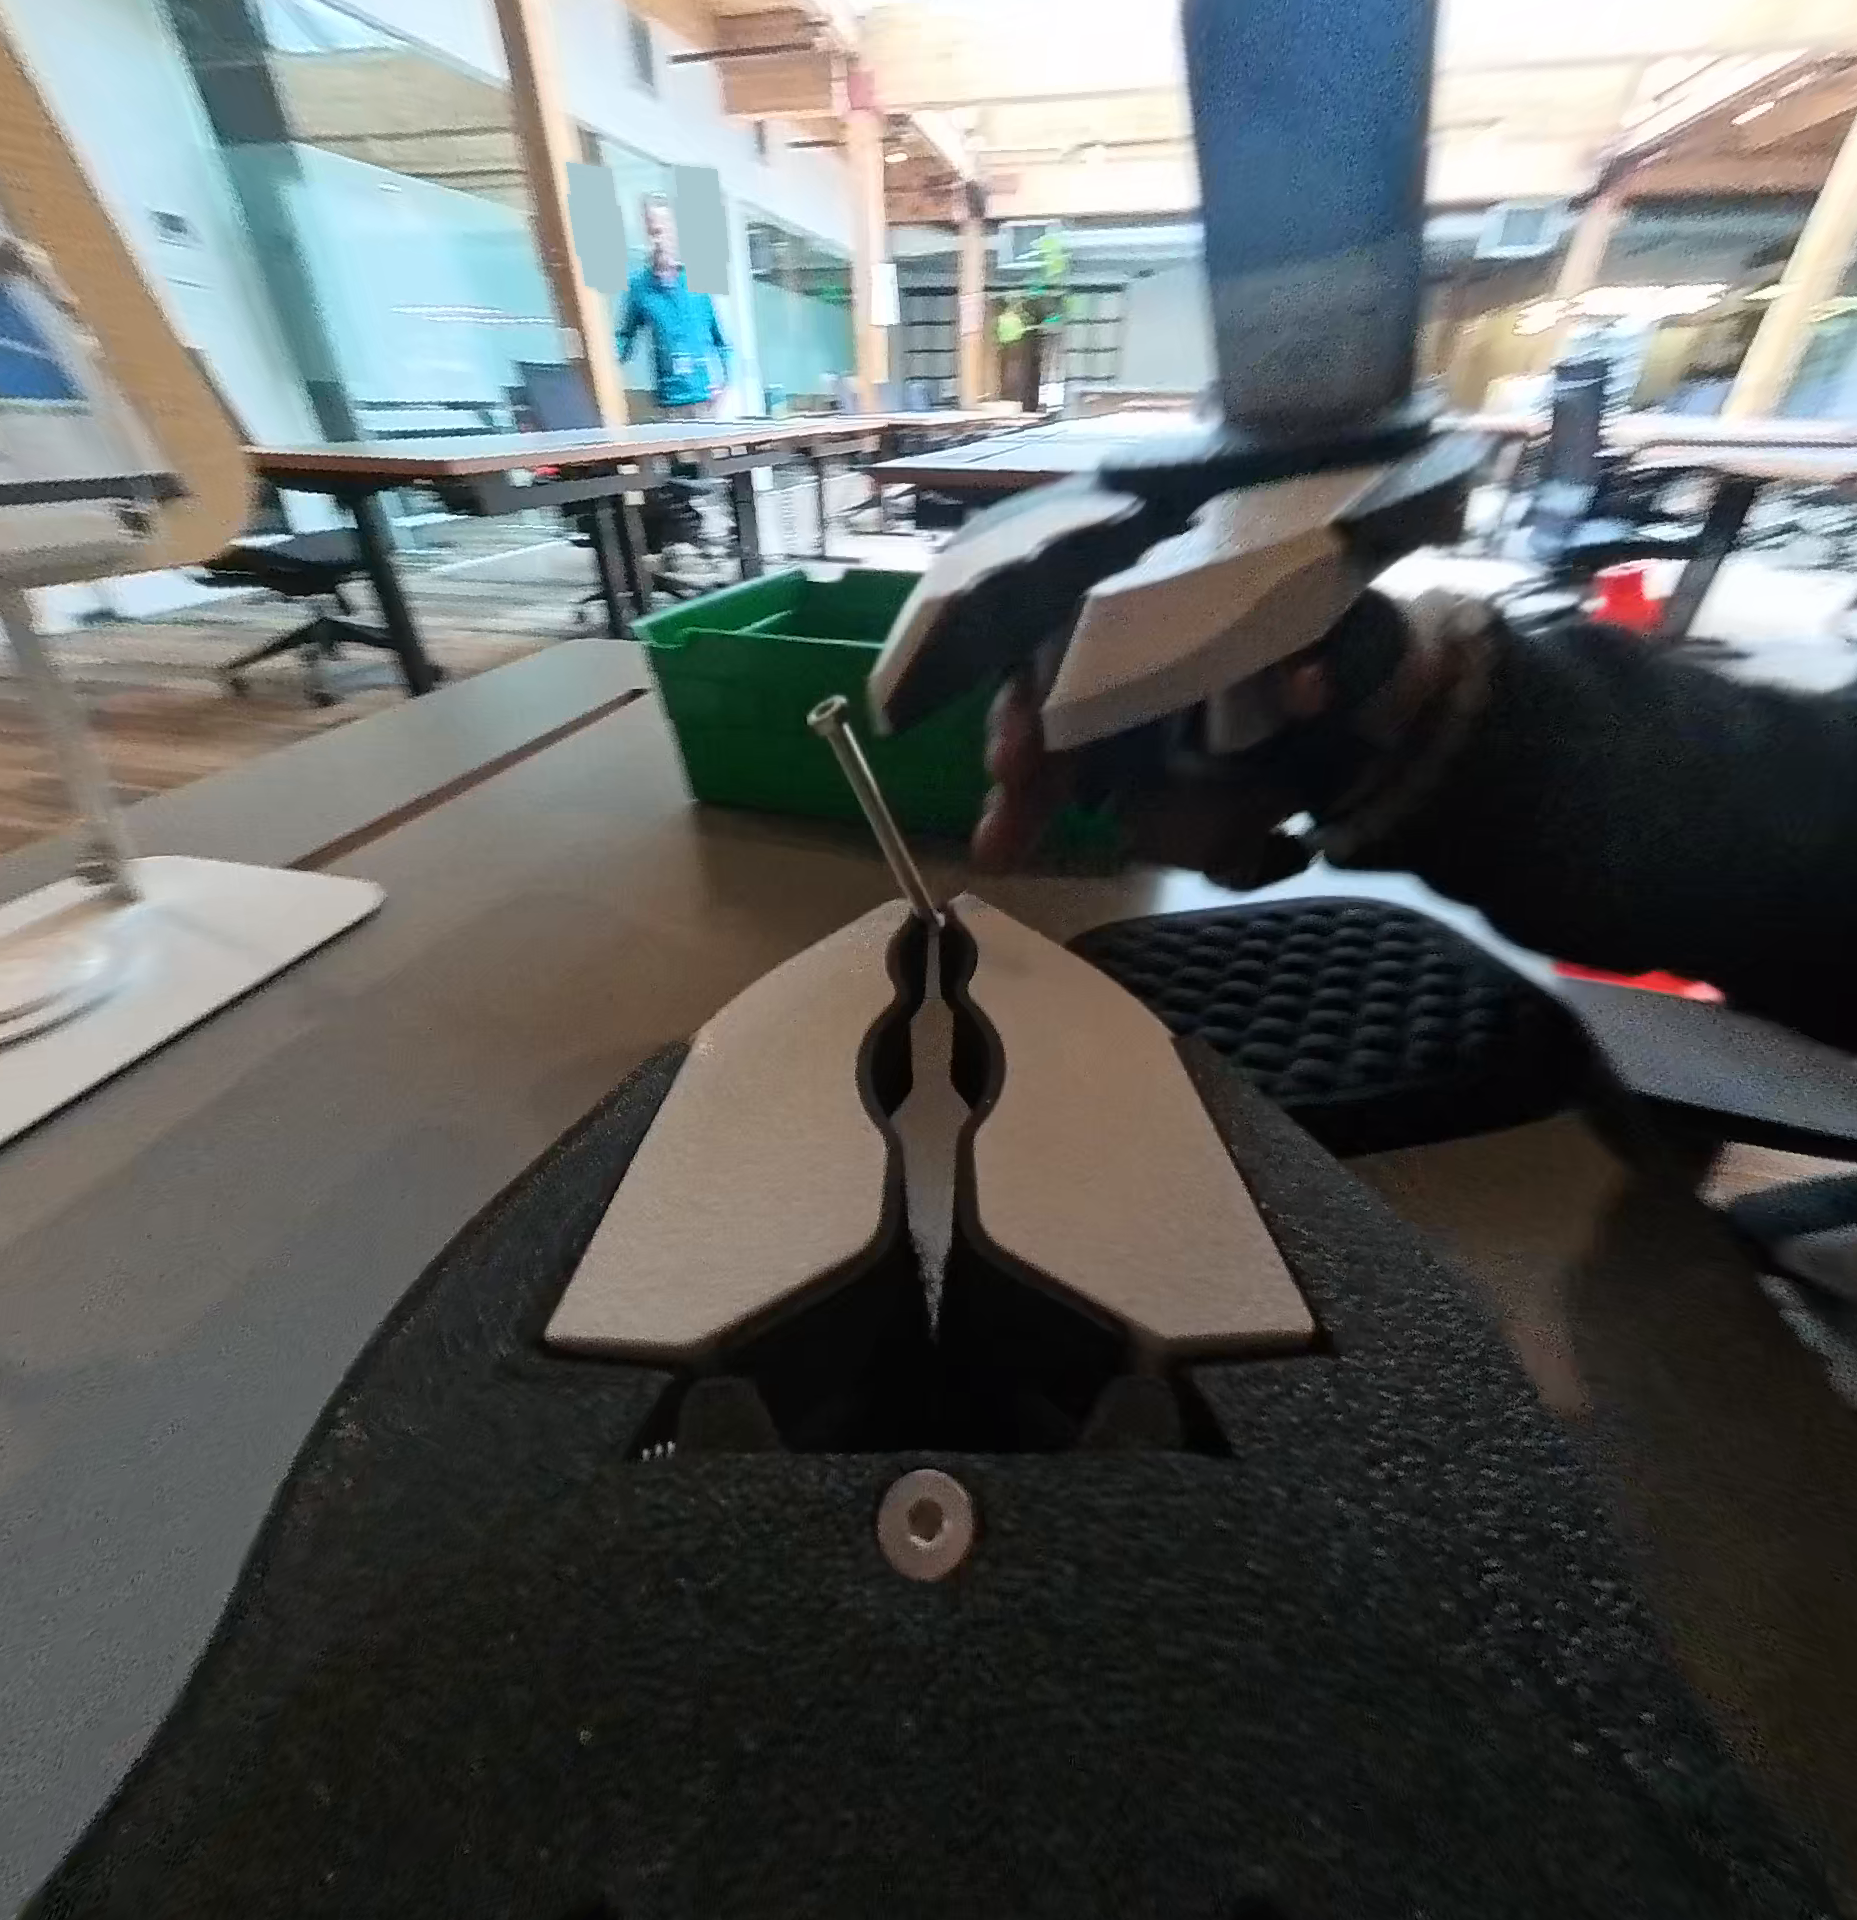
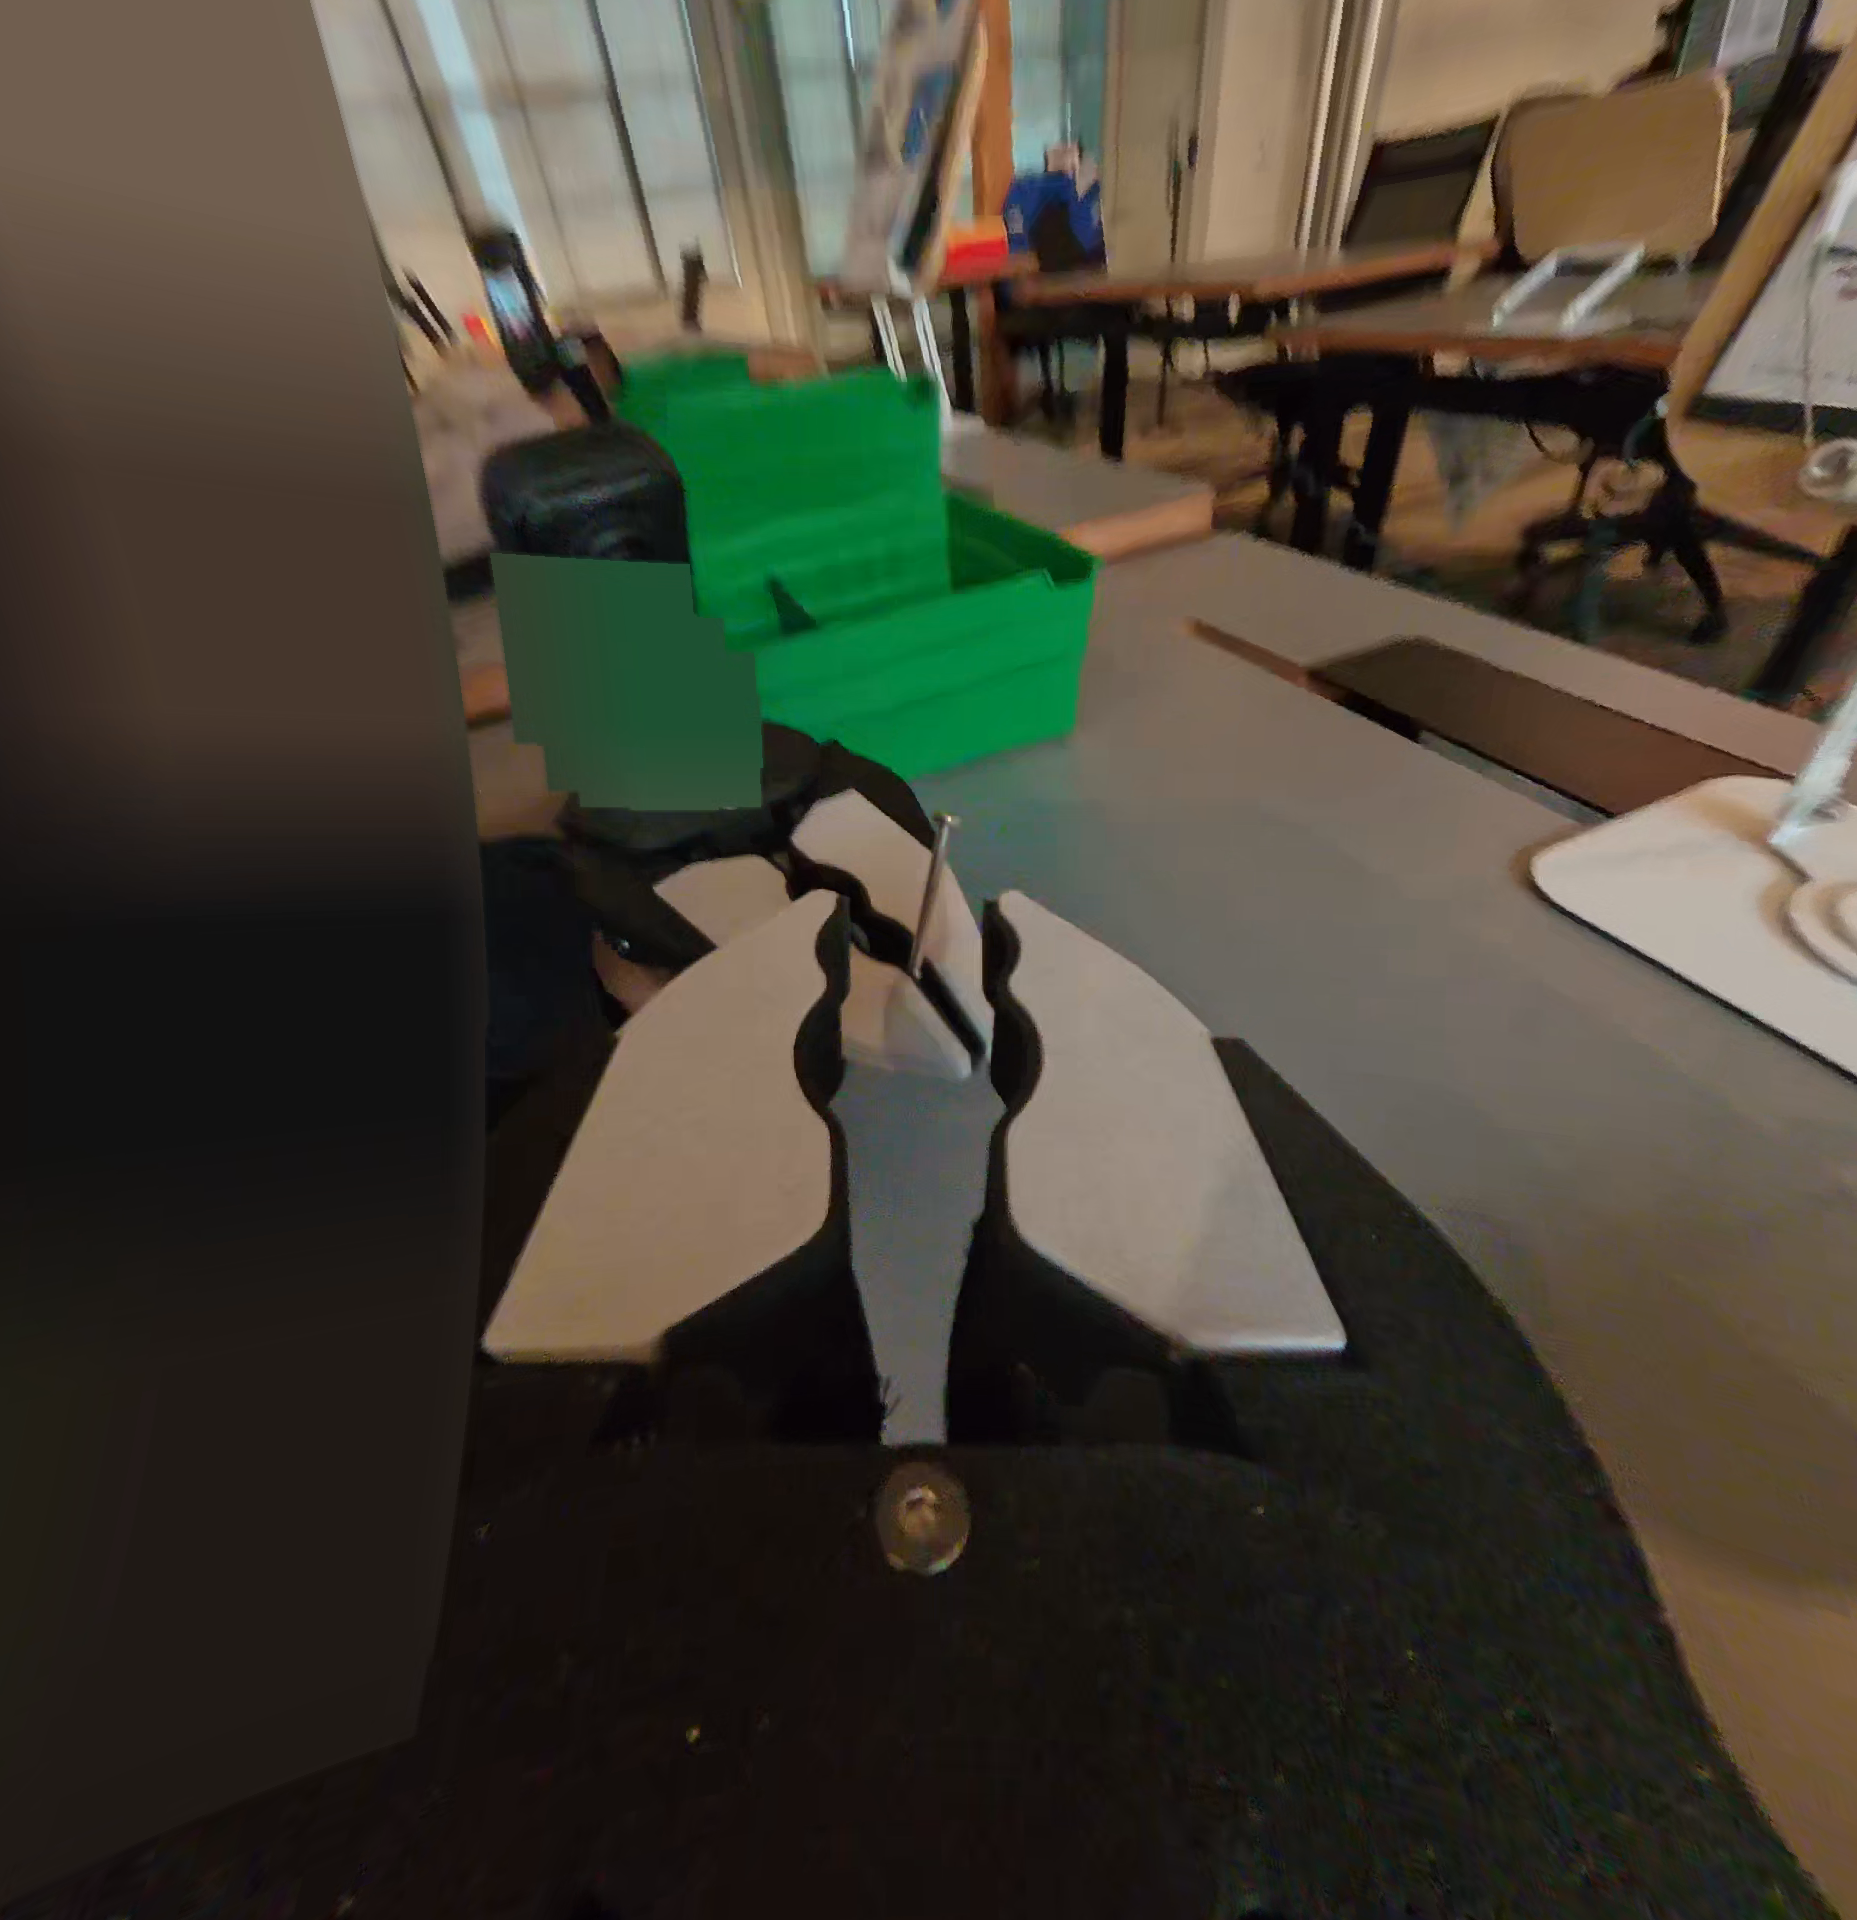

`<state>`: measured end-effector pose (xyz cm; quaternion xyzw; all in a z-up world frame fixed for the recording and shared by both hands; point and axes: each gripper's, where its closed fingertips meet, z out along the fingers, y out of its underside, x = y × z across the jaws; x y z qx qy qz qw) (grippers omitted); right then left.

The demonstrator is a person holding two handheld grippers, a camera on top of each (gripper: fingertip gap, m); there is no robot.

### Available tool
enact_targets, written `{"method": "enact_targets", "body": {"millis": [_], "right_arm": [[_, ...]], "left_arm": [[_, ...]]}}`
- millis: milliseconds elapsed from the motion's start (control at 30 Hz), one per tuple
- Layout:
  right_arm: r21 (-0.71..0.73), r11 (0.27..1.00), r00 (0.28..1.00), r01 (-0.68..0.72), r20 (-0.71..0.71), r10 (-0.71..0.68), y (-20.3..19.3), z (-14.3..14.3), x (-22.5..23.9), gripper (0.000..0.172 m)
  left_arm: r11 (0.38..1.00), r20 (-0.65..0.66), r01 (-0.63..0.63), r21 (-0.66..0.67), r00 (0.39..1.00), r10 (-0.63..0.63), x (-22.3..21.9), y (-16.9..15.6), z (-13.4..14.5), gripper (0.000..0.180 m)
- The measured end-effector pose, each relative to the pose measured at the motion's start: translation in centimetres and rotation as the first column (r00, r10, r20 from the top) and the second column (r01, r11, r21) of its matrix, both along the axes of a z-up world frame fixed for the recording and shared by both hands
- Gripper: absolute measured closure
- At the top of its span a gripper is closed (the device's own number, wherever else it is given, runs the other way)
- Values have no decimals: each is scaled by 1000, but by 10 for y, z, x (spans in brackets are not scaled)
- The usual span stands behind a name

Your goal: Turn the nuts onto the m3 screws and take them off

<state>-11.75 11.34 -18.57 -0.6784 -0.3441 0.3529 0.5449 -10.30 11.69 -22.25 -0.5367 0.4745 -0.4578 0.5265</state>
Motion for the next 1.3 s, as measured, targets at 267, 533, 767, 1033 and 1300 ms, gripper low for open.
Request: {"method": "enact_targets", "body": {"millis": [267, 533, 767, 1033, 1300], "right_arm": [[-298, 954, 764, -27, 610, 212, -9, -24, 28, 148], [-315, 949, 700, -15, 674, 235, -5, -36, 17, 156], [-219, 976, 684, 4, 712, 158, 1, -41, 15, 160], [-194, 981, 647, -14, 746, 156, -1, -48, 14, 167], [-169, 985, 616, -43, 772, 159, -5, -50, 17, 167]], "left_arm": [[916, -276, -128, 380, 930, 244, 8, 13, -46, 180], [774, -316, -148, 616, 853, 415, 4, 20, -48, 179], [674, -317, -134, 726, 805, 501, 2, 24, -46, 179], [660, -314, -129, 740, 801, 509, 1, 24, -45, 179], [673, -326, -109, 732, 811, 486, 3, 21, -47, 179]]}}
